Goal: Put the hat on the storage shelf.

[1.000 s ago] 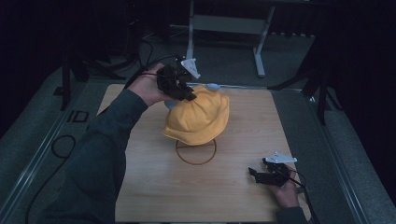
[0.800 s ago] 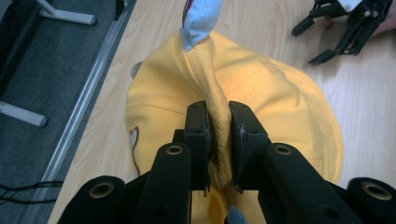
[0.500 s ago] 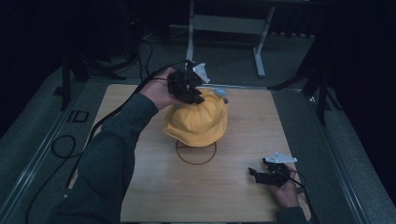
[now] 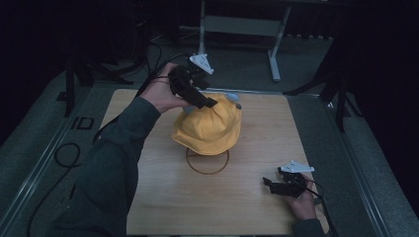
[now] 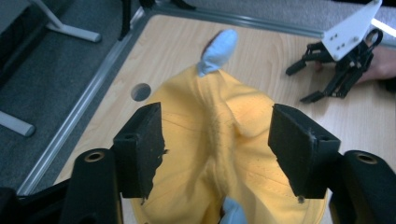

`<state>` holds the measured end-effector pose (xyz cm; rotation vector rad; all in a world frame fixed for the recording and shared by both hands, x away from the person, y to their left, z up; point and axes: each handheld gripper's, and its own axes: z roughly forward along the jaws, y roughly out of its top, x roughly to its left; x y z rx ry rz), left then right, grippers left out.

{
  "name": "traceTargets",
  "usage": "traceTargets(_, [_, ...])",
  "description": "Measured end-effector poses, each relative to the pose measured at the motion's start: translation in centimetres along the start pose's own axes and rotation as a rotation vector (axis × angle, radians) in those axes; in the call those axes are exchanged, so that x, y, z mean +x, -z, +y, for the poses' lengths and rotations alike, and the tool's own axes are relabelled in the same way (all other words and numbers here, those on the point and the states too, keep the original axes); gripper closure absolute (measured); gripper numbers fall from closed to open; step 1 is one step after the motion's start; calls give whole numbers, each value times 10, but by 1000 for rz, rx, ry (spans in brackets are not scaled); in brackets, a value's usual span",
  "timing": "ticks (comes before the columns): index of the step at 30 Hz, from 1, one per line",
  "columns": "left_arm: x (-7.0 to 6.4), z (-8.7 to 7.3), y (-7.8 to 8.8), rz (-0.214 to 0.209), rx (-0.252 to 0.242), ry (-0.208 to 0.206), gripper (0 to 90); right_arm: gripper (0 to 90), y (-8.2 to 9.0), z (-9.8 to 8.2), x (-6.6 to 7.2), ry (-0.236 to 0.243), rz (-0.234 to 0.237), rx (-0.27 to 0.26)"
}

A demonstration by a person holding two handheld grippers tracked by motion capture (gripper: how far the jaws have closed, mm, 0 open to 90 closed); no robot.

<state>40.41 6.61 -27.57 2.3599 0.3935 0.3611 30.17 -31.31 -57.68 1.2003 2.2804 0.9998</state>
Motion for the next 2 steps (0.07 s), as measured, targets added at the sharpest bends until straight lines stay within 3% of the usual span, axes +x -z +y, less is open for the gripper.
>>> traceTargets(2, [0, -1, 3, 19, -7, 2, 319, 221, 0, 0, 0, 0, 0, 0])
